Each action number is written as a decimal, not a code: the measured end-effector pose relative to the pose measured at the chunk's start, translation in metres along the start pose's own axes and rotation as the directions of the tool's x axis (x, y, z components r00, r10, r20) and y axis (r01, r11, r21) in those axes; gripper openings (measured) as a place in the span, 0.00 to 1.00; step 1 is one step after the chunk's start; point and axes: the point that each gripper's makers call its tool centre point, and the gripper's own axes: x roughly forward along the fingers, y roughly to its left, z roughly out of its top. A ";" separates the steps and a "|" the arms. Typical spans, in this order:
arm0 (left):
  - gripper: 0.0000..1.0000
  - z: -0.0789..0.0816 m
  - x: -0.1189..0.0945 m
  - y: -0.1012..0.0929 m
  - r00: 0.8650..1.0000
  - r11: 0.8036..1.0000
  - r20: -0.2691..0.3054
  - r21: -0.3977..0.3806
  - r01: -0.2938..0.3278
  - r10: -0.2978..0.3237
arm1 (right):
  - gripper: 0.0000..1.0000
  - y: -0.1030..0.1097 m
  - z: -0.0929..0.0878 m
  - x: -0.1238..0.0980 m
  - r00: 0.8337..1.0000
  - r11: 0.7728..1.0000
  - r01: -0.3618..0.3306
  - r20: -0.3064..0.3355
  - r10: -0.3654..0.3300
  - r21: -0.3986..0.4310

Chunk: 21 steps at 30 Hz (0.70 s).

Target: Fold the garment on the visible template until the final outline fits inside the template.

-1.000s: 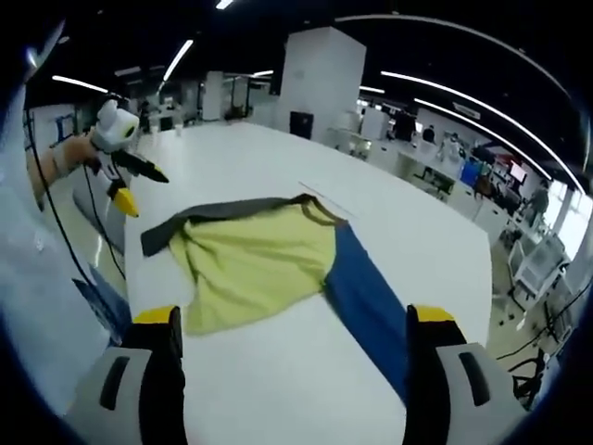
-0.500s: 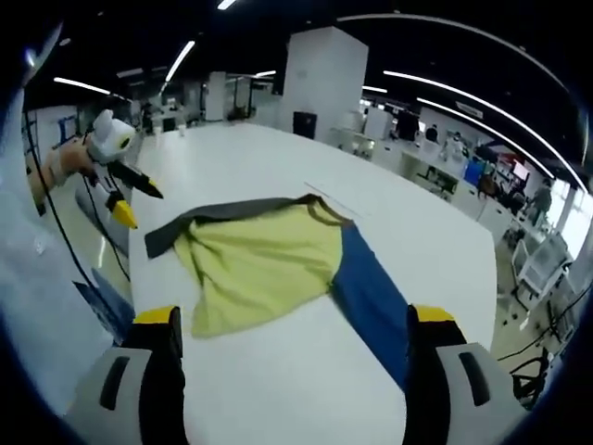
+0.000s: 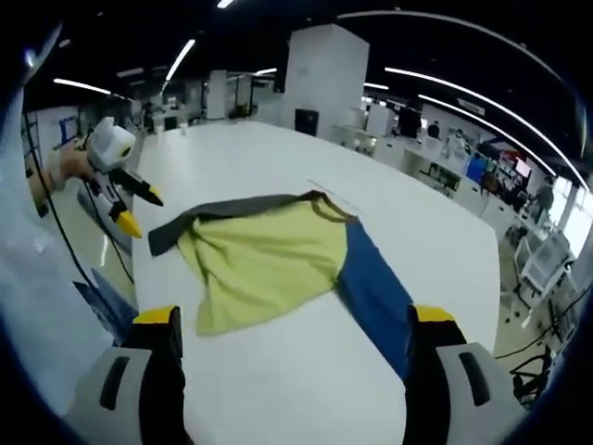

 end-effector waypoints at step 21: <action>0.33 -0.030 0.023 -0.016 0.993 0.997 -0.110 -0.061 0.045 -0.052 | 1.00 -0.002 -0.002 -0.001 1.000 1.000 0.007 -0.005 -0.007 0.006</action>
